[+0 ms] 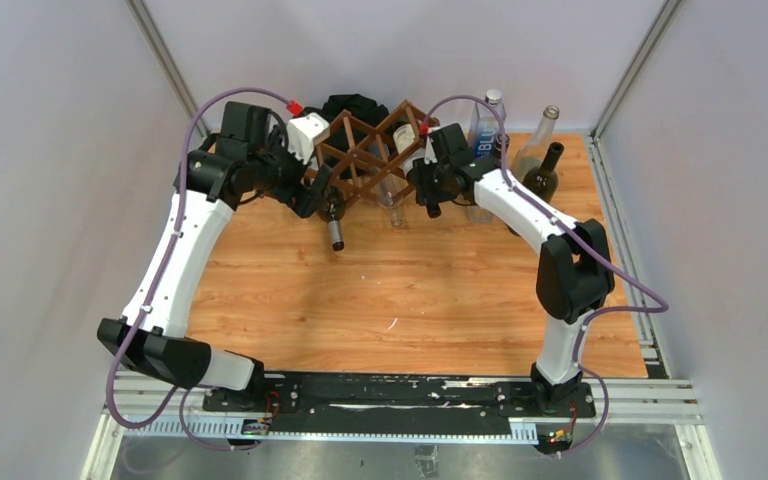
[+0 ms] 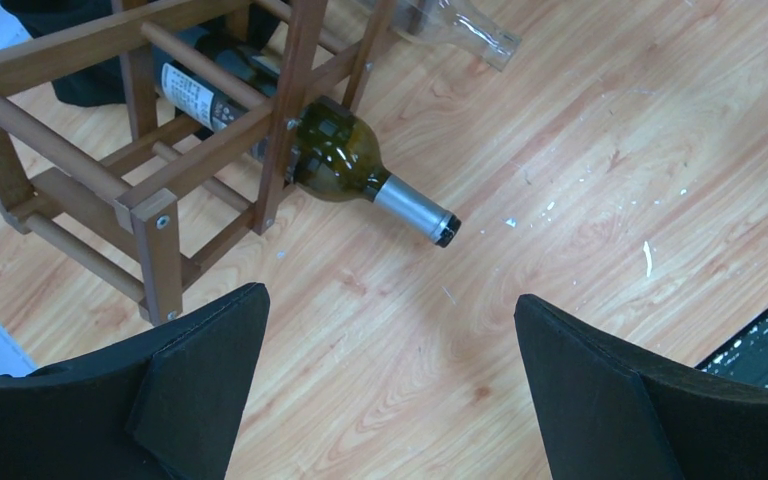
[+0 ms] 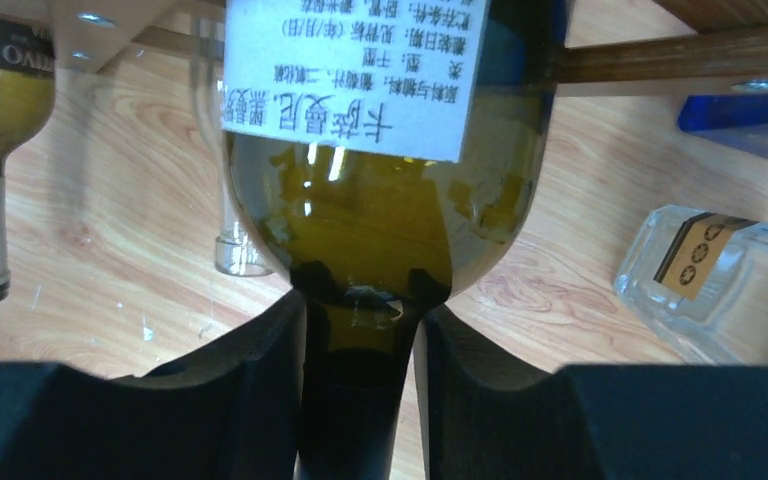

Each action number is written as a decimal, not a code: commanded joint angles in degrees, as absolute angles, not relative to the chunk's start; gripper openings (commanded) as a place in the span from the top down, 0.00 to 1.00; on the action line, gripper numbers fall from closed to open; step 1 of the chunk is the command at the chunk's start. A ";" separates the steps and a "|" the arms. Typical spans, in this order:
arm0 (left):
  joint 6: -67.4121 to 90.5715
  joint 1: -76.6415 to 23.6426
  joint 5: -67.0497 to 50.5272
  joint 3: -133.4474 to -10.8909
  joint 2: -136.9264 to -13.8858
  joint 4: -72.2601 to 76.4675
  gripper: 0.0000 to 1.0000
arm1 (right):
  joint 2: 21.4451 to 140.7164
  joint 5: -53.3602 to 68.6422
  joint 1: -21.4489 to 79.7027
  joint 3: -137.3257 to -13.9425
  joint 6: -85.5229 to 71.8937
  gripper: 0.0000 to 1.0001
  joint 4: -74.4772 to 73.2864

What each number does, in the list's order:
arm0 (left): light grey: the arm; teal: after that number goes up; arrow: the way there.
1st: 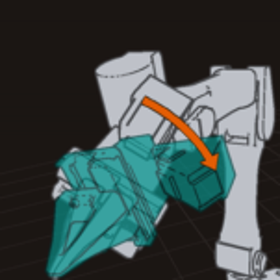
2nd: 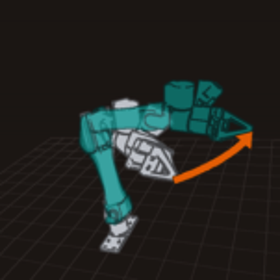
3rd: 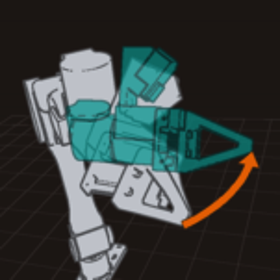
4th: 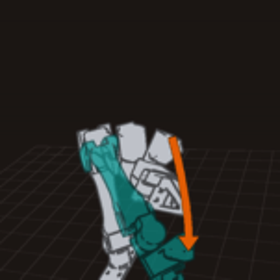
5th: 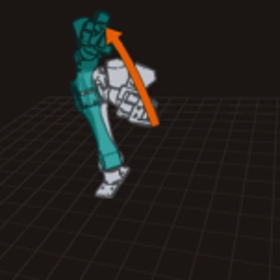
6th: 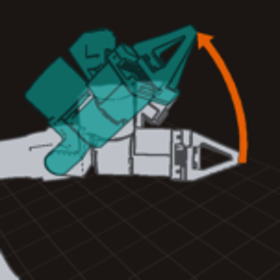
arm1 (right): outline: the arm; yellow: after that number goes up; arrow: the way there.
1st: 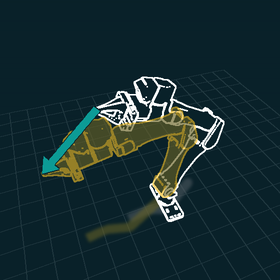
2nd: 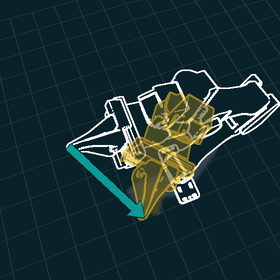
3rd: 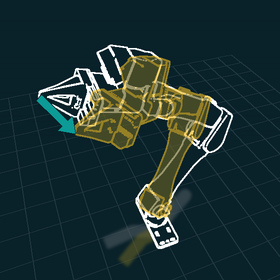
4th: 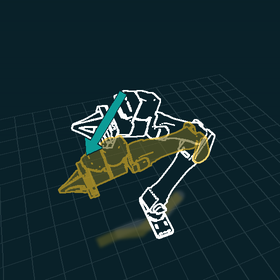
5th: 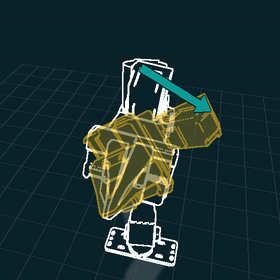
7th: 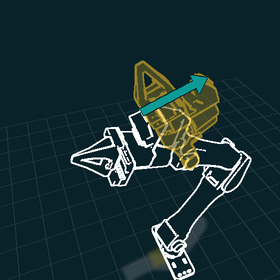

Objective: Take the wine bottle off the wine rack

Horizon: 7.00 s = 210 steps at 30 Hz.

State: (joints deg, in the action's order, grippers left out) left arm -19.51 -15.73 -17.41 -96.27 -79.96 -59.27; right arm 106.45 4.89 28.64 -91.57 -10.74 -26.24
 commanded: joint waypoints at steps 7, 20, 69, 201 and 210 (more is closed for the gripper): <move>-21.00 -15.21 -19.51 -94.17 -77.31 -59.59 0.00 | 102.15 8.59 30.68 -85.63 -11.26 1.00 -23.21; -22.81 -15.21 -20.61 -90.99 -77.46 -59.59 0.00 | 91.64 6.52 33.63 -76.25 -15.26 1.00 -20.02; -67.44 -46.07 -14.21 -74.64 -63.02 -40.56 0.00 | 59.12 26.75 43.55 -72.67 -28.60 1.00 -49.98; -24.52 -12.55 -12.40 -89.85 -77.54 -60.91 0.00 | 87.27 -16.11 28.27 -78.17 -8.19 1.00 -9.66; -24.30 -12.49 -11.95 -90.57 -77.85 -60.91 0.00 | 85.68 -16.84 28.33 -79.96 -8.05 0.48 -11.79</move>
